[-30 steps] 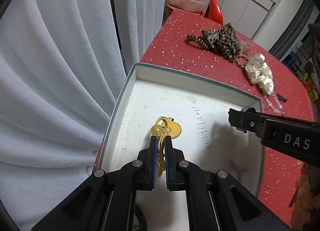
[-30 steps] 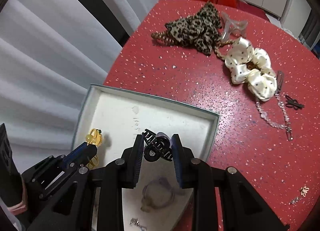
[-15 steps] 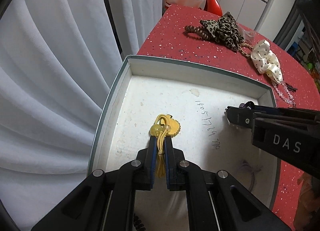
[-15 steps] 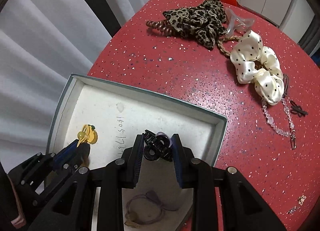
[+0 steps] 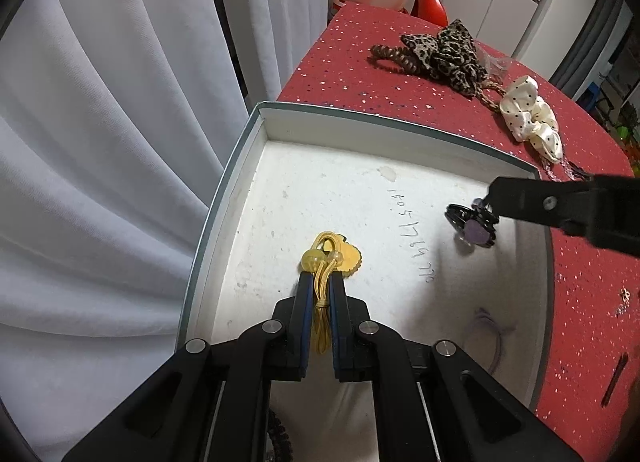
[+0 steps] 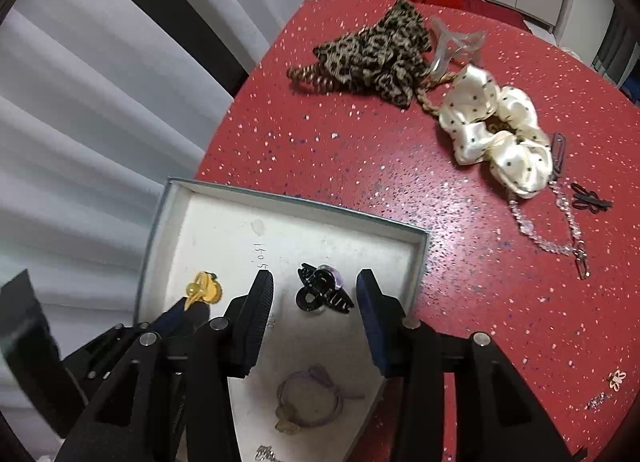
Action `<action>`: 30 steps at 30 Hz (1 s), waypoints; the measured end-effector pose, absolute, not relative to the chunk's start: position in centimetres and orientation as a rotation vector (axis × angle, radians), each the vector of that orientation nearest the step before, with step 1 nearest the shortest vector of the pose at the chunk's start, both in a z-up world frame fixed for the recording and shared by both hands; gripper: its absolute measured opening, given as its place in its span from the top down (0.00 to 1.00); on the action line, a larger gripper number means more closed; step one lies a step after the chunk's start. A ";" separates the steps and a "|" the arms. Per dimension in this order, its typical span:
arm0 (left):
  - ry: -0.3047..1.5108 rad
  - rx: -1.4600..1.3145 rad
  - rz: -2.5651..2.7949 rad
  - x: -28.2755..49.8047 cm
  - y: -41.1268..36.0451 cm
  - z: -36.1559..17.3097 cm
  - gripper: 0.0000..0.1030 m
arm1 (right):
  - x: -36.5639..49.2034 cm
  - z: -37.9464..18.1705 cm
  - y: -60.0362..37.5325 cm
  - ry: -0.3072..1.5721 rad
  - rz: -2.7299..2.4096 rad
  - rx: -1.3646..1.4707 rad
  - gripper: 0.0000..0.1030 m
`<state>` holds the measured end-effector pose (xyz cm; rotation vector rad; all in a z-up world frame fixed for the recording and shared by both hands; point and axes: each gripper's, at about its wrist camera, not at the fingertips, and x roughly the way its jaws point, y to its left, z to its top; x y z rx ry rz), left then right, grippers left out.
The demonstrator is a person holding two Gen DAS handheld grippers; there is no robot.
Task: Organize jewelry
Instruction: 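Carry the yellow tie and black claw clip into the white tray and open both tools, then move both open tools back over the silver charm and black snap clip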
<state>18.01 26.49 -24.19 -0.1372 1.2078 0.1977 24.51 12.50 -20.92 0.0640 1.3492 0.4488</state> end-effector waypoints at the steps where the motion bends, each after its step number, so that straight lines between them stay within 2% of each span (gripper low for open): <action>1: 1.208 -0.130 0.199 17.9 26.3 -24.1 0.89 | 24.4 -20.5 12.3 1.346 0.448 0.068 0.54; 2: 1.211 -0.128 0.201 17.9 26.2 -24.1 0.54 | 24.3 -20.2 12.0 1.343 0.448 0.074 0.54; 3: 1.208 -0.129 0.215 17.8 26.2 -23.9 0.03 | 24.2 -19.9 11.6 1.341 0.447 0.080 0.54; 5: 1.150 -0.110 0.262 17.3 26.1 -23.1 0.00 | 23.9 -19.2 10.8 1.337 0.440 0.092 0.54; 13: 1.176 -0.099 0.223 16.5 24.7 -22.1 0.00 | 22.4 -17.9 8.9 1.341 0.411 0.125 0.53; 17: 1.191 -0.088 0.218 15.7 24.0 -21.3 0.00 | 21.1 -17.5 7.5 1.351 0.398 0.131 0.45; 20: 1.220 -0.084 0.229 15.1 23.4 -21.0 0.00 | 20.0 -17.5 6.4 1.361 0.387 0.138 0.45; 30: 1.269 -0.047 0.198 13.3 20.4 -19.6 0.00 | 16.4 -17.3 1.9 1.389 0.337 0.178 0.25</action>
